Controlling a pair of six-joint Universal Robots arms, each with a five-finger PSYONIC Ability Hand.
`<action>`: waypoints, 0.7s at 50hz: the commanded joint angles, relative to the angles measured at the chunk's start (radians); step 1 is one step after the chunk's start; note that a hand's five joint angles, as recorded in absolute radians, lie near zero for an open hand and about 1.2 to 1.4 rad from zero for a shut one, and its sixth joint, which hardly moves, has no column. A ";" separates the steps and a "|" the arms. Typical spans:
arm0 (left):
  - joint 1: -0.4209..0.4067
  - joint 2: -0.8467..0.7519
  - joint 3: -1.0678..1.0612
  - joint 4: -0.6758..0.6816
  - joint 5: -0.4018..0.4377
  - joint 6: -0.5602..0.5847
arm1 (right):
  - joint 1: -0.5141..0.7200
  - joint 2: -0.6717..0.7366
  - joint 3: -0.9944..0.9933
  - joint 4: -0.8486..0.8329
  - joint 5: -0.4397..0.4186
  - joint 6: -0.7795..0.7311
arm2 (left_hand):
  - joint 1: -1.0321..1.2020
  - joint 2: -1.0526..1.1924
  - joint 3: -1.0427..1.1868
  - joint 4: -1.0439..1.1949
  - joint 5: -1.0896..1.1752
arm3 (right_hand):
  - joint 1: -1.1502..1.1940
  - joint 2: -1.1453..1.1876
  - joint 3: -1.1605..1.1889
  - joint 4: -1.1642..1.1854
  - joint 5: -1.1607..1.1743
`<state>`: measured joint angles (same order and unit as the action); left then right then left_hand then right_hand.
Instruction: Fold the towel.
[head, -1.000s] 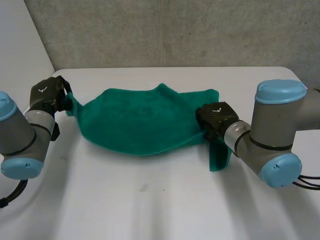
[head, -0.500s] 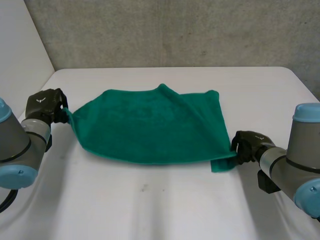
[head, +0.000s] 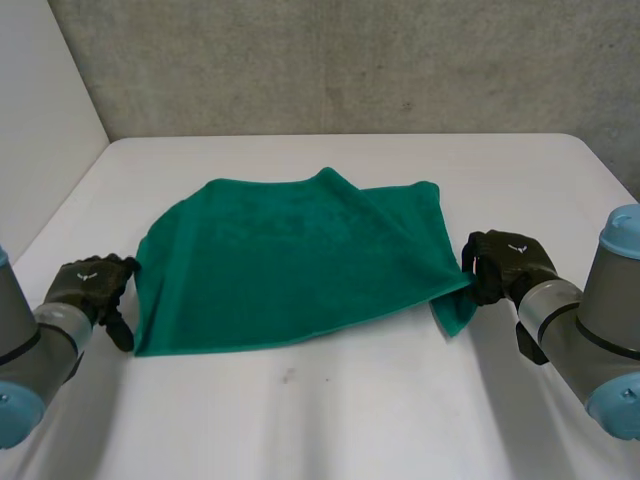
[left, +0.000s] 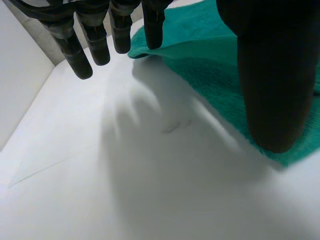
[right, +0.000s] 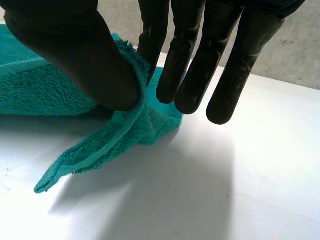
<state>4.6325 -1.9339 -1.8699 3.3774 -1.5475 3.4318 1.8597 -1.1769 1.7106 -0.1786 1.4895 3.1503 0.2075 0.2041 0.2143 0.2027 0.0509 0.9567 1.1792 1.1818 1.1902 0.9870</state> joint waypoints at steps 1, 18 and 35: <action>-0.015 0.111 -0.103 -0.001 0.030 0.030 | -0.001 0.006 0.003 0.001 0.000 -0.018 | -0.033 -0.030 -0.040 -0.028 -0.051 | 0.440 0.217 0.215 0.206 0.235; -0.069 0.268 -0.179 -0.006 0.041 0.033 | -0.014 -0.027 0.041 -0.045 0.005 -0.099 | -0.029 -0.026 -0.036 -0.024 -0.047 | 0.440 0.217 0.215 0.206 0.235; -0.083 0.013 -0.064 -0.013 0.041 0.035 | 0.001 -0.058 0.054 -0.045 0.002 -0.144 | 0.009 0.012 0.002 0.014 -0.009 | 0.440 0.217 0.215 0.206 0.235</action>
<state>4.5430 -1.8043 -1.9894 3.3721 -1.5064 3.4675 1.8574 -1.2285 1.7552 -0.2231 1.4899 3.0368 0.2076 0.2042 0.2143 0.2027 0.0509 0.9567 1.1792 1.1818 1.1903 0.9871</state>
